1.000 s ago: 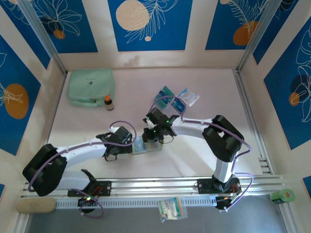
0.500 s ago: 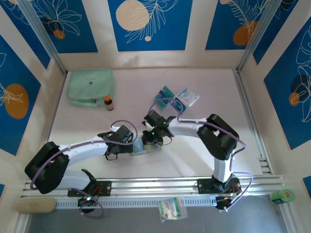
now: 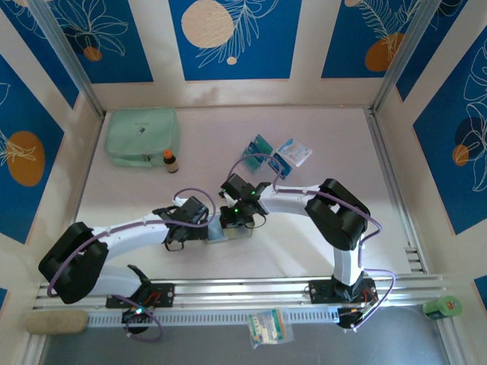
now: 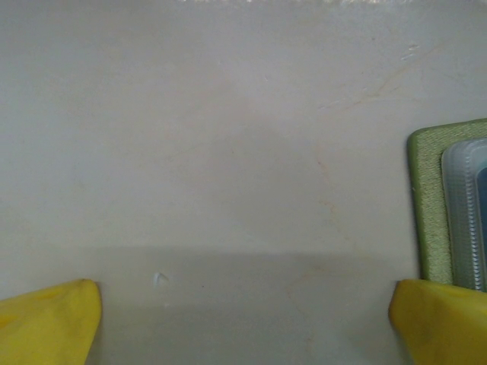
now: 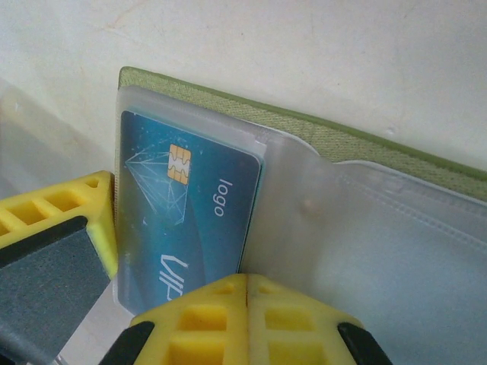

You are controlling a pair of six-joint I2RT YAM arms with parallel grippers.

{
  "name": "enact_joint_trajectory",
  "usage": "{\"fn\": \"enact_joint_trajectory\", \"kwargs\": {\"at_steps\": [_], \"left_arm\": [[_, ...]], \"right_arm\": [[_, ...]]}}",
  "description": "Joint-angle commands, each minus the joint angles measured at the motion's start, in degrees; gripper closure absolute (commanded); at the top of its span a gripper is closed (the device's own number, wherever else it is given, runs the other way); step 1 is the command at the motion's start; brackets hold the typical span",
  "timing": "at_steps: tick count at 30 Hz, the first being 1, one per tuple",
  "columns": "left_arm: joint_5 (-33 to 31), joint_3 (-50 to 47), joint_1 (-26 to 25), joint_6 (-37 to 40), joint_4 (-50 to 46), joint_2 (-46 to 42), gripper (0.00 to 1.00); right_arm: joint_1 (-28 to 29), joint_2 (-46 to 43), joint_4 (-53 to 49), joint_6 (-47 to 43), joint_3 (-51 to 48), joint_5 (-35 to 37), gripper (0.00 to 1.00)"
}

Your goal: Put the credit cards into the card holder

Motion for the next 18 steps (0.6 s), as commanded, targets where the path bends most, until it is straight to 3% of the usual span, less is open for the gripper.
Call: {"fn": "enact_joint_trajectory", "kwargs": {"at_steps": [1,9,18], "left_arm": [[0.38,-0.60,0.52,-0.27,0.74,-0.29,0.00],[-2.57,-1.12,0.56,-2.16,-3.62,-9.53,0.00],[-3.01,-2.02,0.87,-2.30,-3.96,-9.72,0.00]], "right_arm": [[1.15,0.22,-1.30,-0.54,0.41,-2.44,1.00],[-1.12,-3.41,-0.98,-0.11,-2.36,-1.49,0.99],[-1.29,-4.74,0.11,0.51,-3.52,-2.88,0.99]]}}
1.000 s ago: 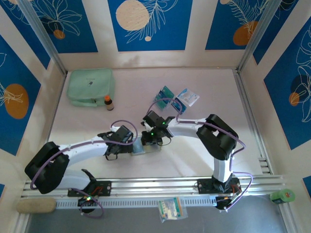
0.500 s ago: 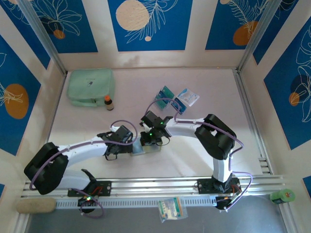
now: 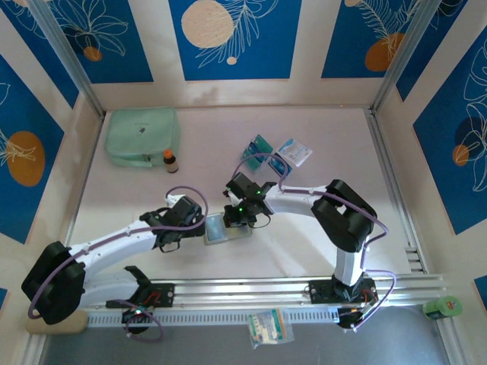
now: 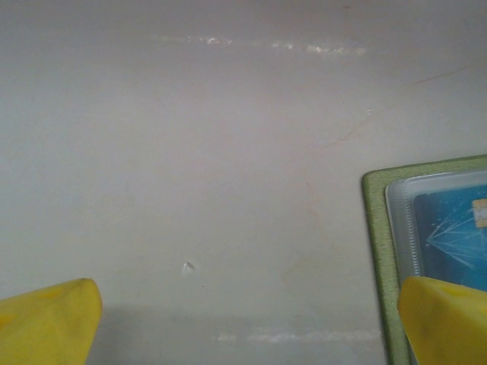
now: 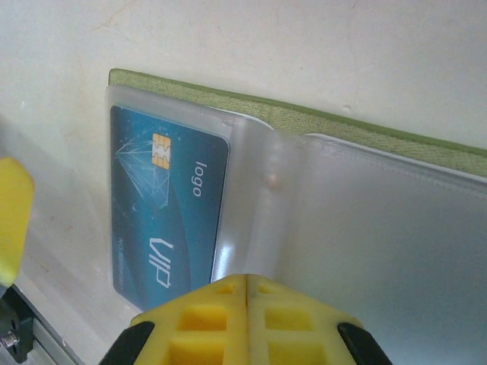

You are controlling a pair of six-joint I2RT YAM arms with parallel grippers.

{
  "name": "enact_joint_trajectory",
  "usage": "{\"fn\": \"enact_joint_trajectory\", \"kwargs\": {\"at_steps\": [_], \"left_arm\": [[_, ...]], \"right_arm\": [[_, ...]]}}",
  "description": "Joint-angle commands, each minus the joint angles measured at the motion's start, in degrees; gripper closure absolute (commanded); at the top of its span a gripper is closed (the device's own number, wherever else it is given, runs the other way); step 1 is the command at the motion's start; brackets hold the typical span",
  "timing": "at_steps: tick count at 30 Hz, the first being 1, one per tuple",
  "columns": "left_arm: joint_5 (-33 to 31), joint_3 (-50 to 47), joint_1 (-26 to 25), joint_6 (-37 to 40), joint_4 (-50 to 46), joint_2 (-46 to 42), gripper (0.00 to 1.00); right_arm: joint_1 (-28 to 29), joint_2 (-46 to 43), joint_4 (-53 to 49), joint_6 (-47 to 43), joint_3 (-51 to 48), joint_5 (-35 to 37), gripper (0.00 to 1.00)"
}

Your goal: Put the credit cards into the card holder

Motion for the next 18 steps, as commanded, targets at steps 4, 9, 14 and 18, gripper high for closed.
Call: {"fn": "enact_joint_trajectory", "kwargs": {"at_steps": [4,9,14,18], "left_arm": [[-0.36,-1.59,0.74,-1.30,-0.28,1.75,0.00],[0.30,-2.04,0.80,-1.28,0.81,3.66,0.00],[0.44,-2.05,0.74,-1.13,1.47,4.10,0.00],[0.37,-1.78,0.77,-0.92,1.64,4.08,0.00]], "right_arm": [[0.97,-1.75,0.01,0.79,-0.51,-2.08,0.99],[1.44,-1.26,0.36,1.11,-0.29,-2.09,0.99],[1.97,0.08,0.69,1.35,0.14,-2.58,0.99],[2.55,1.07,0.63,1.24,1.22,-3.30,1.00]]}}
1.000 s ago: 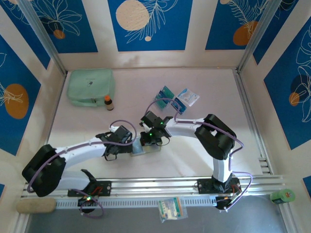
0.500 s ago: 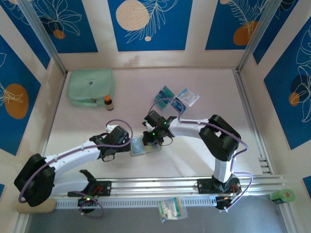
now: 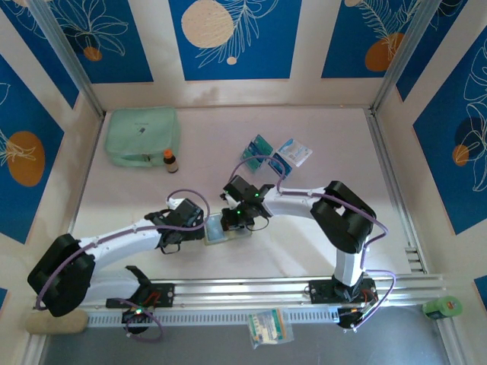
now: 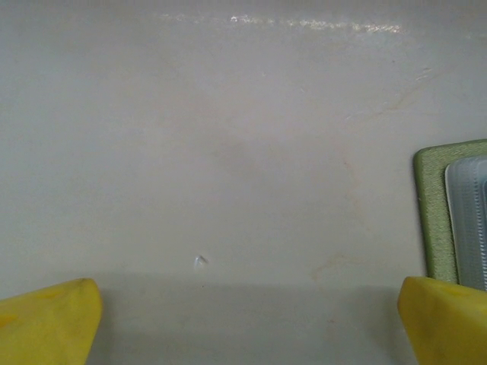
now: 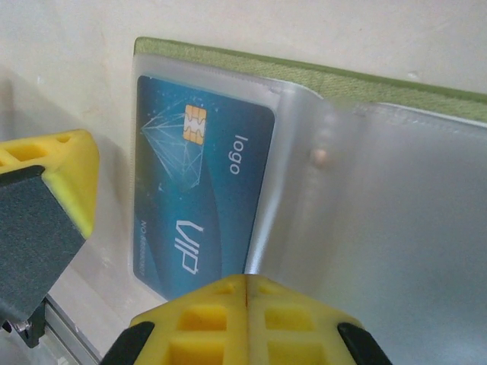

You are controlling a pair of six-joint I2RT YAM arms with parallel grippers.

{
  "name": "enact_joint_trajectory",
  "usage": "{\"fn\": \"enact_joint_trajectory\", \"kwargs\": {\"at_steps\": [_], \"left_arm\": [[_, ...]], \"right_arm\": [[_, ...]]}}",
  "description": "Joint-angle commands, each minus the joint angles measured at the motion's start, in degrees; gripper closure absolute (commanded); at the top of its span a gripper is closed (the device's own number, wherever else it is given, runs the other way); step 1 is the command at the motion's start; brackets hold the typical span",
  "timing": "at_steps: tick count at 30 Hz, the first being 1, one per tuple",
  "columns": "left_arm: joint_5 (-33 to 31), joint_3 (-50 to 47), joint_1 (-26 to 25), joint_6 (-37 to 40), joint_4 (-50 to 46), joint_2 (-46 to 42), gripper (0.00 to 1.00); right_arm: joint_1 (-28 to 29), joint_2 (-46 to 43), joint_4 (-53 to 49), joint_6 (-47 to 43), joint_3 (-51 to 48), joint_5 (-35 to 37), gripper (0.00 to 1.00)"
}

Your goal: Put the credit cards into the card holder

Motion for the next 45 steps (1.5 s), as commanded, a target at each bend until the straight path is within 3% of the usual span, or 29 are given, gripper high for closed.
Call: {"fn": "enact_joint_trajectory", "kwargs": {"at_steps": [1,16,24,45], "left_arm": [[0.33,-0.38,0.61,-0.42,0.25,0.36,0.00],[1.90,1.30,0.69,2.28,3.36,-5.78,0.00],[5.20,5.09,2.17,5.16,2.87,-4.99,0.00],[21.73,-0.07,10.80,-0.29,22.46,-1.48,0.00]], "right_arm": [[0.89,1.01,0.06,0.31,1.52,-2.35,1.00],[-2.25,-9.72,-5.30,-0.74,-3.13,3.21,0.98],[-2.37,-12.85,-5.41,0.77,-6.13,6.62,0.98],[-2.47,-6.39,-11.30,-4.99,0.28,8.41,0.99]]}}
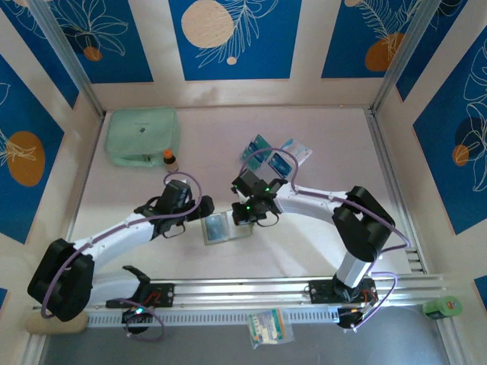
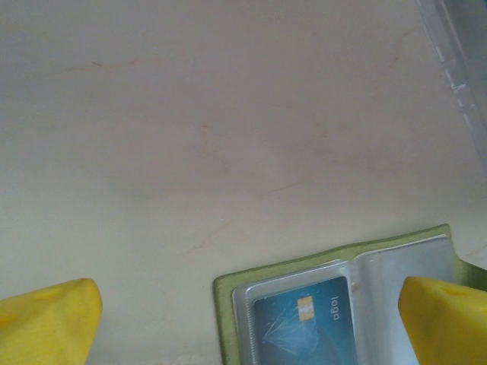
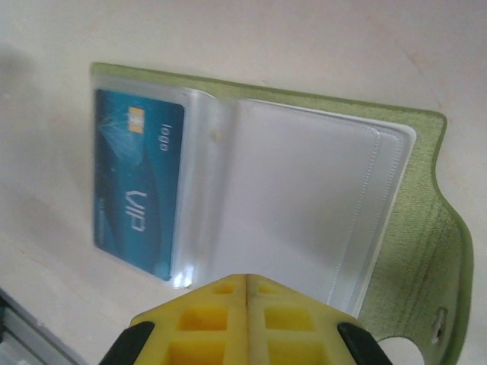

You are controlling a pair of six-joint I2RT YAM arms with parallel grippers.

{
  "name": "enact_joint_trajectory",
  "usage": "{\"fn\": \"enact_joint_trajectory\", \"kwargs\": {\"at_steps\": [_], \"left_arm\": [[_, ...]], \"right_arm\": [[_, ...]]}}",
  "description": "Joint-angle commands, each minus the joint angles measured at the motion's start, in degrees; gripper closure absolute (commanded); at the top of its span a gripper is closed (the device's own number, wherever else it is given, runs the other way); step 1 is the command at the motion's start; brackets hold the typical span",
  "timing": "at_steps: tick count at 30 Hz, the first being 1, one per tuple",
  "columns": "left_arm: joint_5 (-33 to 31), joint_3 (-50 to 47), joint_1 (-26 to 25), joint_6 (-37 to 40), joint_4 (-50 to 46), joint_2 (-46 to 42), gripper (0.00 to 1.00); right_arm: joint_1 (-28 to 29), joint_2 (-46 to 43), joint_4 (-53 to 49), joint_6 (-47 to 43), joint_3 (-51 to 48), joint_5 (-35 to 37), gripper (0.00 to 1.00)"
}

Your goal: Put the credit cards into the card holder

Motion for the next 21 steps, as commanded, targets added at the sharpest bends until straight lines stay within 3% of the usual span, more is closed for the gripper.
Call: {"fn": "enact_joint_trajectory", "kwargs": {"at_steps": [1,21], "left_arm": [[3.67,-2.18,0.61,-2.22,5.98,-0.41,0.00],[10.75,-3.40,0.55,-2.87,14.69,7.10,0.00]], "right_arm": [[-0.55,1.51,-1.46,-2.20,0.64,0.06,1.00],[-3.49,5.32,2.42,-1.10,-6.17,-0.79,1.00]]}}
